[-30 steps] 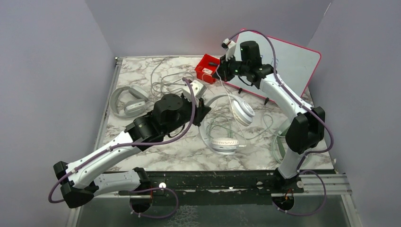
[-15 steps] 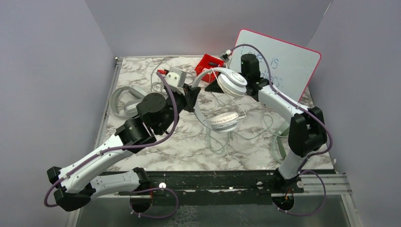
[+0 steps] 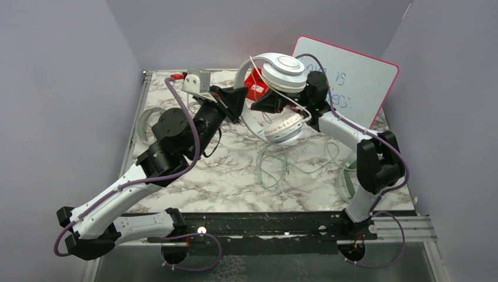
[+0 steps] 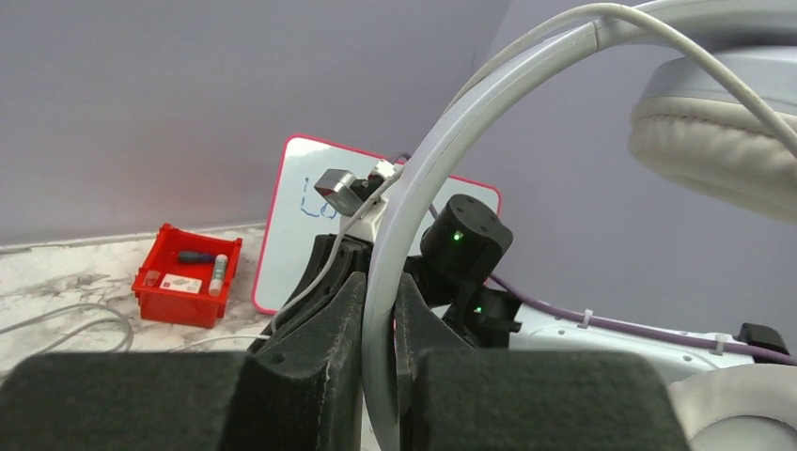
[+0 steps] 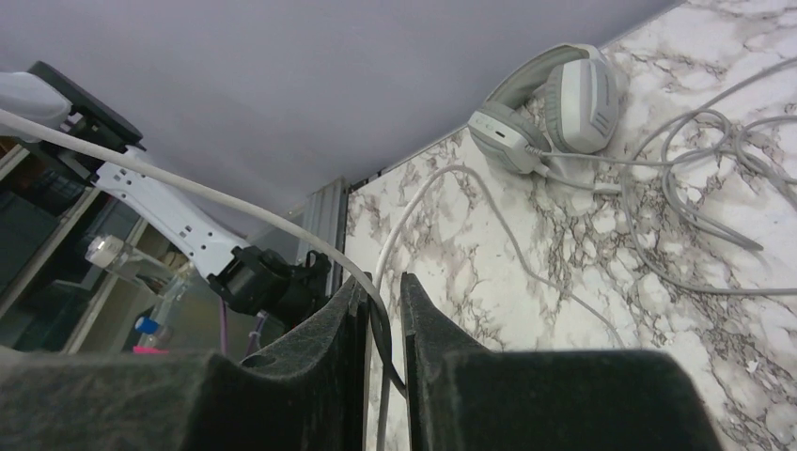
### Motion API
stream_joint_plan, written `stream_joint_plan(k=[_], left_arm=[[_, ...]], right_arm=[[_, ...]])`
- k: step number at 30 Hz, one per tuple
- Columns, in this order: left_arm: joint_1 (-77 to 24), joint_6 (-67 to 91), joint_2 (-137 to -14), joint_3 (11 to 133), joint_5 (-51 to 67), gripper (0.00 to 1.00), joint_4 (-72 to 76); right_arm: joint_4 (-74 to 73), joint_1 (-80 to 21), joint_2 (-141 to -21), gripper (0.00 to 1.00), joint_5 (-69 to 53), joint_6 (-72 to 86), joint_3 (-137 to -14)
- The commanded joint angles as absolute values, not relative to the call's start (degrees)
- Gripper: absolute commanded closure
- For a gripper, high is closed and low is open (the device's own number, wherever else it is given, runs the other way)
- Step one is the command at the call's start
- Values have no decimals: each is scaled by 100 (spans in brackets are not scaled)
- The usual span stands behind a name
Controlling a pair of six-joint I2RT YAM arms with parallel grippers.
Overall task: Wrap the headphones
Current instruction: Wrap the headphones cable around the headphones.
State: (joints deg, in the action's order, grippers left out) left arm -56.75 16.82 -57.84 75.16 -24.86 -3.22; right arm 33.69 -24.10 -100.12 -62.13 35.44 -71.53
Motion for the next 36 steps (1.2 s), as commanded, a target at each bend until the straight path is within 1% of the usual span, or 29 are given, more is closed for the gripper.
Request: stream_joint_plan(k=[1, 6, 7, 9, 12, 14, 15, 16, 17, 18, 21, 26, 27, 30, 31, 36], left_arm=[[-5713, 1983, -5820, 7954, -2395, 100, 228], [-5718, 1940, -5890, 8211, -2355, 100, 280], [-5714, 1941, -5901, 8258, -2363, 100, 281], [-5714, 1925, -5895, 8314, -2392, 100, 297], [-5713, 1934, -5885, 8340, -2504, 100, 314], [-5713, 1934, -5876, 8345, -2562, 100, 320], [-5713, 1938, -5873, 8333, -2580, 100, 348], [-5714, 1942, -5860, 8332, -2584, 100, 373], [-5713, 1942, -5864, 8344, -2610, 100, 392], [-5713, 1954, -5857, 8360, -2651, 100, 412], [-5713, 1931, -5871, 8409, -2715, 100, 539], [-5714, 1860, -5927, 8604, -2806, 100, 648], [-5719, 1855, -5939, 8649, -2818, 100, 650], [-5713, 1872, -5995, 8770, -2793, 100, 657], [-5713, 1884, -6010, 8798, -2768, 100, 661], [-5713, 1948, -6090, 8838, -2750, 100, 632]], right_arm=[[4493, -2470, -10186, 78, -6176, 4159, -6967], [4968, -2479, -10202, 80, -5909, 4395, -6787], [4978, -2479, -10158, 77, -5807, 4369, -6740], [4998, -2479, -10038, 69, -5533, 4254, -6603], [4863, -2479, -9926, 60, -5236, 4071, -6547], [4878, -2479, -9927, 60, -5173, 4067, -6582], [4860, -2479, -9931, 63, -5094, 4046, -6597], [4827, -2479, -9943, 71, -5079, 4021, -6631], [4779, -2479, -9959, 77, -5086, 4012, -6680], [4730, -2479, -9978, 78, -5089, 3996, -6711], [4704, -2479, -9970, 72, -4964, 3964, -6612], [5170, -2479, -9965, 72, -4882, 4100, -6359], [5253, -2479, -9962, 70, -4832, 4095, -6305], [5346, -2479, -9956, 52, -4716, 3958, -6271], [5399, -2479, -9972, 47, -4720, 3898, -6310], [5423, -2479, -10084, 32, -4760, 3648, -6560]])
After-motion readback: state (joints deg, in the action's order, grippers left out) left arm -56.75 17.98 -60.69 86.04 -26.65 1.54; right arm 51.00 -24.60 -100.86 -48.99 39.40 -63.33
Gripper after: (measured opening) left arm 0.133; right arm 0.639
